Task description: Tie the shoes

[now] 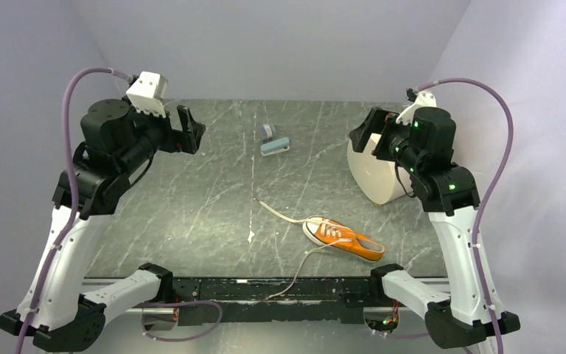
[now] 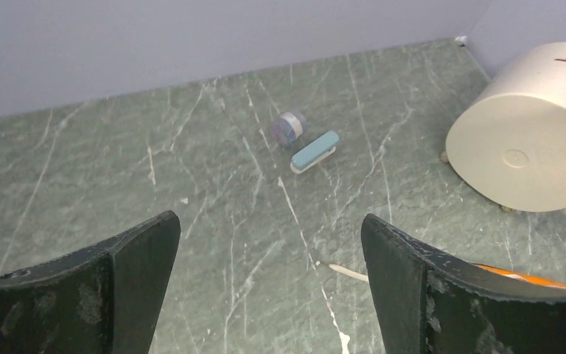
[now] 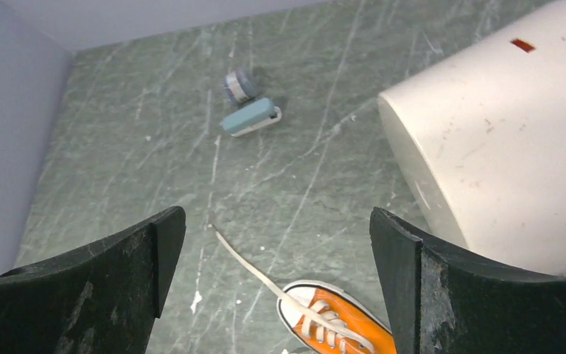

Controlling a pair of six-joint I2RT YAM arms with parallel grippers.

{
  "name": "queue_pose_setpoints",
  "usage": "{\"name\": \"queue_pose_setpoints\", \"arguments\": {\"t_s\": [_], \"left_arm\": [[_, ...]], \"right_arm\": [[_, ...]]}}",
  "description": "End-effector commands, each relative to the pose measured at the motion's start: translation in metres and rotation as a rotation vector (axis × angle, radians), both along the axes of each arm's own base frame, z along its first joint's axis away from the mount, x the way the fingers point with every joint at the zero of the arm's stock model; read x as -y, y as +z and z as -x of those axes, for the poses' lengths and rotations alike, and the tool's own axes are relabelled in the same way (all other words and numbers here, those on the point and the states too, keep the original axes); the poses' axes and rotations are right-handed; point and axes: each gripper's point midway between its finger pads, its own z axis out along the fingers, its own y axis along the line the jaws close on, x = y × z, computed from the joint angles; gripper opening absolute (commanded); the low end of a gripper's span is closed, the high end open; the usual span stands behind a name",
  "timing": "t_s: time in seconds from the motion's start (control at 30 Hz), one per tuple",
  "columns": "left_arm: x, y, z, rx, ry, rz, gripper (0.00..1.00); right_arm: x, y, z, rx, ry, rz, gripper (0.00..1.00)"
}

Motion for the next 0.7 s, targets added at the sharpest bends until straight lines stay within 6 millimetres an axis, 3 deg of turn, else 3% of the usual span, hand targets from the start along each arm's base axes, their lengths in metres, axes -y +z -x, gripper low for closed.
{"name": "queue_pose_setpoints", "arguments": {"t_s": [0.0, 0.13, 0.27, 0.37, 0.5, 0.67], "left_arm": [[-0.013, -0.010, -0.007, -0.017, 0.079, 0.045, 0.97], [-0.019, -0.028, -0.011, -0.065, 0.118, 0.073, 0.97], [-0.021, -0.047, -0.012, -0.120, 0.137, 0.111, 0.97], [-0.022, -0.060, -0.010, -0.162, 0.142, 0.134, 0.96], [-0.023, -0.084, -0.006, -0.237, 0.159, 0.157, 0.96], [-0.008, -0.126, 0.004, -0.370, 0.106, 0.219, 0.96]], "right_arm": [[0.017, -0.007, -0.010, 0.045, -0.073, 0.028, 1.00], [0.027, -0.027, -0.011, 0.029, -0.105, 0.056, 1.00], [0.031, -0.048, 0.001, -0.002, -0.115, 0.058, 1.00], [0.035, -0.068, 0.019, -0.060, -0.159, 0.019, 1.00], [0.026, -0.089, 0.050, -0.136, -0.099, -0.024, 1.00], [0.016, -0.124, 0.090, -0.303, -0.030, -0.054, 1.00]]}}
